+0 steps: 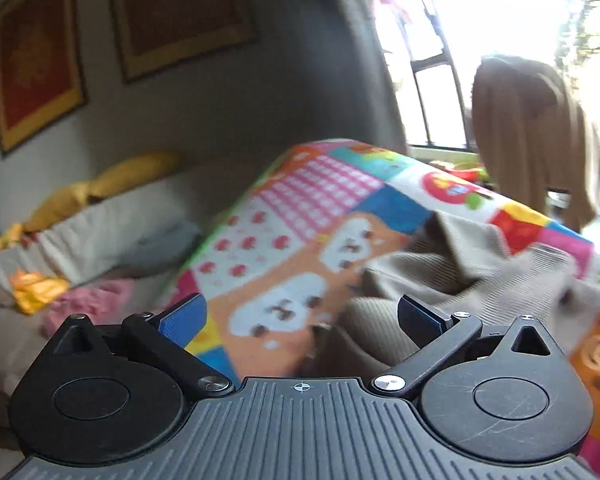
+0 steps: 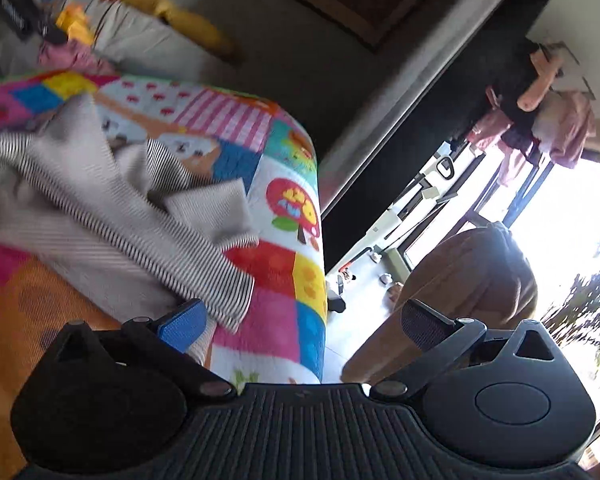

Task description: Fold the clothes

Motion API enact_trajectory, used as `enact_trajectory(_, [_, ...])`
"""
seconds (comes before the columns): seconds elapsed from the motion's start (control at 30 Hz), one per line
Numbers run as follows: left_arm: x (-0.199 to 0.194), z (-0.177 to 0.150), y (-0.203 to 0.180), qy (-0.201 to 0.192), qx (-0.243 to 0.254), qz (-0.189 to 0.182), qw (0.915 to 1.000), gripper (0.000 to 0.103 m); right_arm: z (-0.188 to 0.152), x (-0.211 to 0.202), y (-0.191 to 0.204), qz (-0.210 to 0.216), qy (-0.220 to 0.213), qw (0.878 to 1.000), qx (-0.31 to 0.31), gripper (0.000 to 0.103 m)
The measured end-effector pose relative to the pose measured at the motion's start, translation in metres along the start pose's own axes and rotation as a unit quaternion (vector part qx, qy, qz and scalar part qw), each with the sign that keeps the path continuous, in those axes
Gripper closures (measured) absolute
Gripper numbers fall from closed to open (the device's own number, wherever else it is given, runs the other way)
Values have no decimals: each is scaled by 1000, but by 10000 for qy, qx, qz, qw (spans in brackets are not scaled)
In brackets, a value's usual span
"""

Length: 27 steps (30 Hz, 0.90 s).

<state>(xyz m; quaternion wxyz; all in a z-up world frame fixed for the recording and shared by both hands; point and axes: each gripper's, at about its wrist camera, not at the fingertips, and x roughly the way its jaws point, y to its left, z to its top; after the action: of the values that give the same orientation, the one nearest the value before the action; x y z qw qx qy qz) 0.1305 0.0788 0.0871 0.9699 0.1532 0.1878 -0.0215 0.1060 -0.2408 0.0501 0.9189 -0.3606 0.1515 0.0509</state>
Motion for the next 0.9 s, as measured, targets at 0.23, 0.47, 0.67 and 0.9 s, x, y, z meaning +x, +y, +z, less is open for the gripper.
enact_trajectory(0.23, [-48,-57,-60,255,1152,-1109,9868,0,-13,54,50,251,501,9960,-696,0])
enact_trajectory(0.47, [-26,-76,-89,626,1708,-1144,9766,0,4,80,45,-964,-150,9952,-12,0])
enact_trajectory(0.67, [40,-37,-45,695,715,-181,9948,0,26,79,41,-1062,-438,9934,44,0])
enact_trajectory(0.9, [60,-22,-15,671,174,74,9976,0,46,74,39,-1548,-967,9831,-137,0])
